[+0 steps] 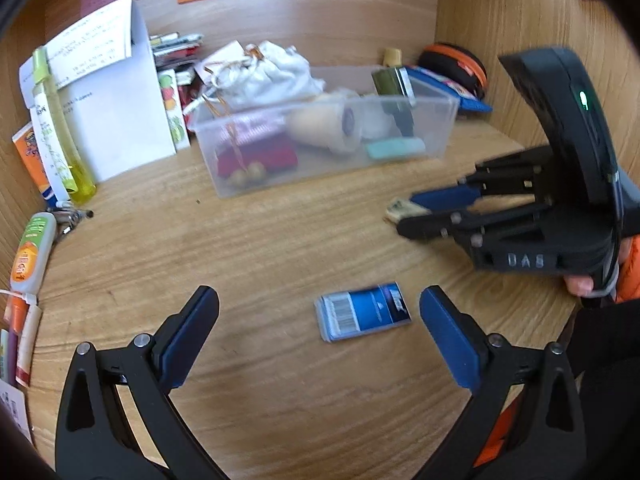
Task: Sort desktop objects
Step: 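Grasp the blue Max card pack with the left tool while the right tool grasps the beige eraser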
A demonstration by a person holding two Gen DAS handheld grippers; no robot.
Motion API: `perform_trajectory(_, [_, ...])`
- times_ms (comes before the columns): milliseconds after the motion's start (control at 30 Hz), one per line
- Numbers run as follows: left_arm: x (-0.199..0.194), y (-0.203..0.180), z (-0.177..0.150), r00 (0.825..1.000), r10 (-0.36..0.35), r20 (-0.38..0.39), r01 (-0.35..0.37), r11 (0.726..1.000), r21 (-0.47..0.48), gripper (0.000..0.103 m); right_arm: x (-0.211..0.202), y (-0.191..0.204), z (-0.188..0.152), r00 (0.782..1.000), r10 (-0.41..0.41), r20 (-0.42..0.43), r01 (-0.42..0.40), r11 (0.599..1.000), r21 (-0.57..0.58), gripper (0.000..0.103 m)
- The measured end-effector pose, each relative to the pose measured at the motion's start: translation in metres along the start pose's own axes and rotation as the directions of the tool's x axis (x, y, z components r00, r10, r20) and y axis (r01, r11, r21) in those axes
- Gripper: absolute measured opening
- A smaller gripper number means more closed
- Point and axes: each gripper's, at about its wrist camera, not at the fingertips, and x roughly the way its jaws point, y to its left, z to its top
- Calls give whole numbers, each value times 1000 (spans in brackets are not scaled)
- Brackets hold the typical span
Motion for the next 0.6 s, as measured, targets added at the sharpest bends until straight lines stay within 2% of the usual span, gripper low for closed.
perform_trajectory(167, [4,-9,-3,1000,2,-26,-2,1000,11,102,-3,-4,2,999,38,20,-38,999,23,22])
perform_trajectory(467, [16,-13,-3,997,14,-73,-15,1000,-15,101,-6,1,0,998,33,49,-33,999,4,22])
perform_trajectory(600, [16,-14,-1,997,16,-75,-17,1000,-15,80,-11,-5,0,996,47,77,-50,998,28,22])
